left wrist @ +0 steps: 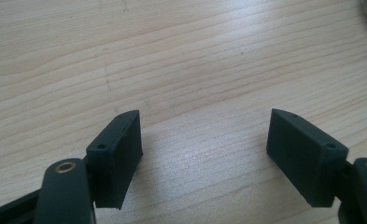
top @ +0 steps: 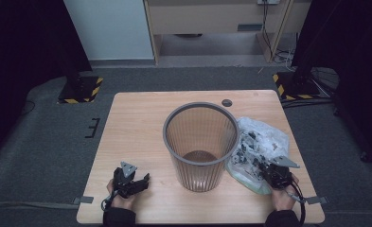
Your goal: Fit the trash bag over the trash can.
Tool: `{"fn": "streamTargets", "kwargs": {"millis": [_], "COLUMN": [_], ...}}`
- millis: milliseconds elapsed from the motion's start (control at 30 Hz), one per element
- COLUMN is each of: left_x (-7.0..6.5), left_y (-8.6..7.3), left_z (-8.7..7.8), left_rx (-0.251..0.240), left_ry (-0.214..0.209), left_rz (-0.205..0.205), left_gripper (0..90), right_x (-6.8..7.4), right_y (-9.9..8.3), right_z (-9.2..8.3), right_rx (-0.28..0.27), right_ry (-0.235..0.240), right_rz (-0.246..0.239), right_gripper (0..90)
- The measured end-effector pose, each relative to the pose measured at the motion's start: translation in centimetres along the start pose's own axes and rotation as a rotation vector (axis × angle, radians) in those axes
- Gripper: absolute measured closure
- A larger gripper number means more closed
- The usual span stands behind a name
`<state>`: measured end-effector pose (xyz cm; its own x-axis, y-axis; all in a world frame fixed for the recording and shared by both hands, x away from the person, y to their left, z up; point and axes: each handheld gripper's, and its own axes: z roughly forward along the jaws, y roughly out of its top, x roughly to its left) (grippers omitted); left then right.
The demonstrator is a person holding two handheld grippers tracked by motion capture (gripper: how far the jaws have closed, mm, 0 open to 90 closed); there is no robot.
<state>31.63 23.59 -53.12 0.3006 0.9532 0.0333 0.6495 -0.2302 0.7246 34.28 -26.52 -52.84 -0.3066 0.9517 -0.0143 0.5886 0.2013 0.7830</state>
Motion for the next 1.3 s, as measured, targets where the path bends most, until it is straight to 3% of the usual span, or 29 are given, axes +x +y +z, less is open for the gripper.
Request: {"fn": "streamTargets", "kwargs": {"millis": [200, 533, 1000, 1300], "left_x": [0.0, 0.1, 0.1, 0.1], "left_y": [0.0, 0.0, 0.0, 0.0], "left_z": [0.0, 0.0, 0.1, 0.1], "left_rx": [0.002, -0.001, -0.004, -0.005], "left_ry": [0.001, -0.001, -0.003, -0.004], "left_rz": [0.002, -0.004, -0.009, -0.008], "left_gripper": [26.0, 26.0, 26.0, 26.0], "right_x": [0.0, 0.2, 0.6, 1.0], "right_y": [1.1, 4.2, 8.0, 10.1], "right_z": [-1.2, -3.9, -8.3, -10.7], "right_rx": [-0.099, -0.271, -0.483, -0.56], "right_ry": [-0.01, -0.032, -0.121, -0.155], "right_rz": [0.044, 0.065, 0.047, 0.036], "right_gripper": [86.3, 86.4, 86.2, 86.2]}}
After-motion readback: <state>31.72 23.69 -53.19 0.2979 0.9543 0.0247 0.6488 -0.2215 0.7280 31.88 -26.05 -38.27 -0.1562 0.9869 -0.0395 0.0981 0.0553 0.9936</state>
